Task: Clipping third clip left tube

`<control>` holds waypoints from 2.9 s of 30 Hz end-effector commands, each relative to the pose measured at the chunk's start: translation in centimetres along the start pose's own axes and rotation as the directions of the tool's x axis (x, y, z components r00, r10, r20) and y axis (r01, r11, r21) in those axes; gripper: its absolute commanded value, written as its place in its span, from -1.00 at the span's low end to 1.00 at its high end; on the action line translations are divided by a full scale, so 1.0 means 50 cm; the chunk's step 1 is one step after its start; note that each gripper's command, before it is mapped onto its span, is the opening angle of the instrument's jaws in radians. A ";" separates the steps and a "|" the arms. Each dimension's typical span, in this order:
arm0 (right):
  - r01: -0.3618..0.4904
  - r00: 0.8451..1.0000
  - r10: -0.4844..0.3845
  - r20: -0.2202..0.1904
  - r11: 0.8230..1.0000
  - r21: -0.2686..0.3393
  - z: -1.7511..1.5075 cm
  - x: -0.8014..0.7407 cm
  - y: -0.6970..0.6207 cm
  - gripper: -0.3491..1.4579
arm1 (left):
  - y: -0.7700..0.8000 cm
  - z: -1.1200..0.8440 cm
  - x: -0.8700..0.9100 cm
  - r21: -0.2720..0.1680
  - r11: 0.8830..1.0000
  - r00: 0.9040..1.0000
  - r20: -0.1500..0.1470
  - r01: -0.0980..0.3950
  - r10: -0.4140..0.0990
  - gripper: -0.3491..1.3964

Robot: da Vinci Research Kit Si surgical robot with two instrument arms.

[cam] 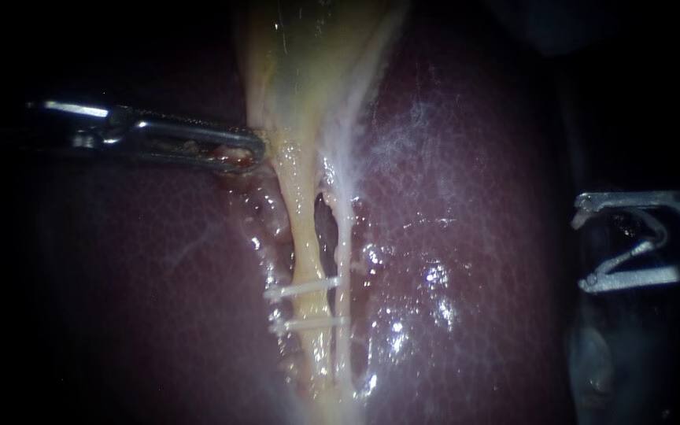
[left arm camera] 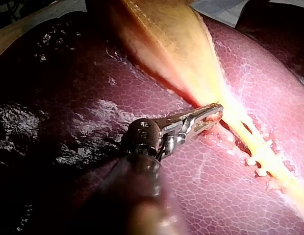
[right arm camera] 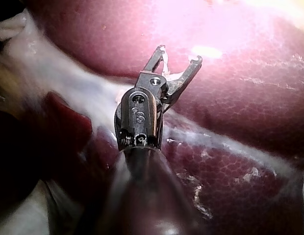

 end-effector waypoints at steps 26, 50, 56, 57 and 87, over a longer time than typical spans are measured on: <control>-0.001 1.000 0.001 -0.004 1.000 0.008 0.0008 0.0004 0.0002 -0.07 | 0.0034 -0.0188 -0.0112 -0.029 0.999 0.999 0.031 0.023 -0.022 -1.00; -0.256 0.959 0.266 -0.095 0.961 0.103 0.0156 0.0097 0.0026 -0.08 | 0.0025 -0.0180 -0.0111 -0.034 0.999 0.999 0.032 0.024 -0.023 -1.00; -0.316 0.936 0.332 -0.118 0.939 0.133 0.0210 0.0115 0.0030 -0.08 | 0.0023 -0.0178 -0.0112 -0.035 0.999 0.999 0.033 0.024 -0.023 -1.00; -0.324 0.933 0.340 -0.117 0.936 0.138 0.0219 0.0117 0.0030 -0.08 | 0.0022 -0.0178 -0.0112 -0.036 0.999 0.999 0.033 0.024 -0.023 -1.00; -0.512 0.803 0.571 -0.171 0.808 0.290 0.0477 0.0102 0.0064 -0.08 | 0.0004 -0.0171 -0.0116 -0.035 0.999 0.999 0.033 0.026 -0.025 -1.00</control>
